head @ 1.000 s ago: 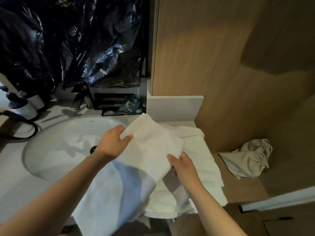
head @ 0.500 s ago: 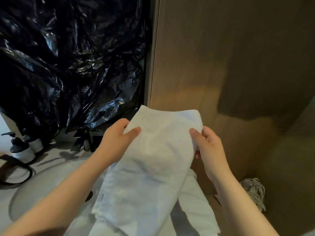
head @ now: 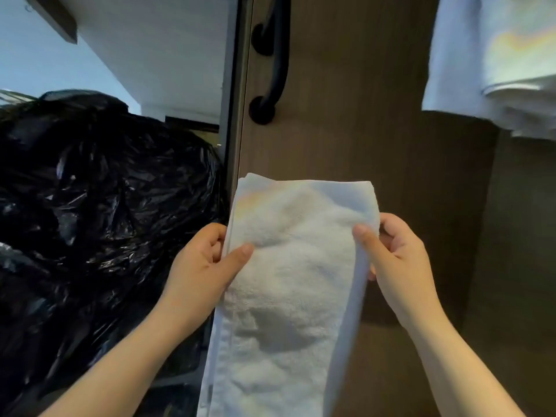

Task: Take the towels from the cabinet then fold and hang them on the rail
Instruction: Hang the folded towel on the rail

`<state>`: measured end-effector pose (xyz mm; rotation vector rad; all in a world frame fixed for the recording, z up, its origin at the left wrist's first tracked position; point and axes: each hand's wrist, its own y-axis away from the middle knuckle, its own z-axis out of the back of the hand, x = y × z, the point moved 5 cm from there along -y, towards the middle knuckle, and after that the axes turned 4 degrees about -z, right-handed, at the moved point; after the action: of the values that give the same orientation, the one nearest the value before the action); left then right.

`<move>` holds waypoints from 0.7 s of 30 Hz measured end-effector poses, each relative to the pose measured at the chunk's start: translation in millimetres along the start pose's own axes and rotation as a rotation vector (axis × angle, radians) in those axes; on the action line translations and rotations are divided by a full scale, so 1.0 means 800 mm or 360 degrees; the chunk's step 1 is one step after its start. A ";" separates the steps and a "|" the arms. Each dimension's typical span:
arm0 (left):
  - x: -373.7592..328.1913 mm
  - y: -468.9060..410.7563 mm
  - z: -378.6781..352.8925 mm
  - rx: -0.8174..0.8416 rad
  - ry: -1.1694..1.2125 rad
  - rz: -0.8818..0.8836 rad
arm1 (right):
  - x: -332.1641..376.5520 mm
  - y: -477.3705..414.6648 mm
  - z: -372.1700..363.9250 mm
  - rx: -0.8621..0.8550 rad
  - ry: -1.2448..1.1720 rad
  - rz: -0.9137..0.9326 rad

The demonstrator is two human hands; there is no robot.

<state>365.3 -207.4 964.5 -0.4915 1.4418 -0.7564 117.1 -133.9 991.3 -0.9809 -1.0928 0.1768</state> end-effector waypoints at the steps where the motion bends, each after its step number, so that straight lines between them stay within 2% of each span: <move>1: -0.017 -0.010 -0.003 0.0011 0.0030 -0.0068 | 0.013 -0.010 0.011 -0.0069 0.0020 0.0052; 4: -0.064 -0.041 -0.012 -0.0005 0.0055 -0.0275 | 0.052 -0.036 0.042 -0.0330 0.0072 0.0232; 6: -0.089 -0.062 -0.016 -0.0071 0.0102 -0.0374 | 0.082 -0.052 0.056 -0.0410 0.0157 0.0407; 10: -0.141 -0.088 -0.024 -0.0150 -0.0015 -0.0629 | 0.135 -0.084 0.073 -0.0405 0.0299 0.0610; 15: -0.188 -0.122 -0.034 -0.0155 -0.0186 -0.0888 | 0.184 -0.121 0.096 -0.0397 0.0356 0.0635; 21: -0.234 -0.172 -0.041 -0.0074 -0.0394 -0.1113 | 0.228 -0.158 0.123 -0.0326 0.0750 0.0727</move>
<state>317.0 -162.3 1190.1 -1.1149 1.0485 -1.1629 86.2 -48.6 1215.9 -1.3674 -0.4513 0.1924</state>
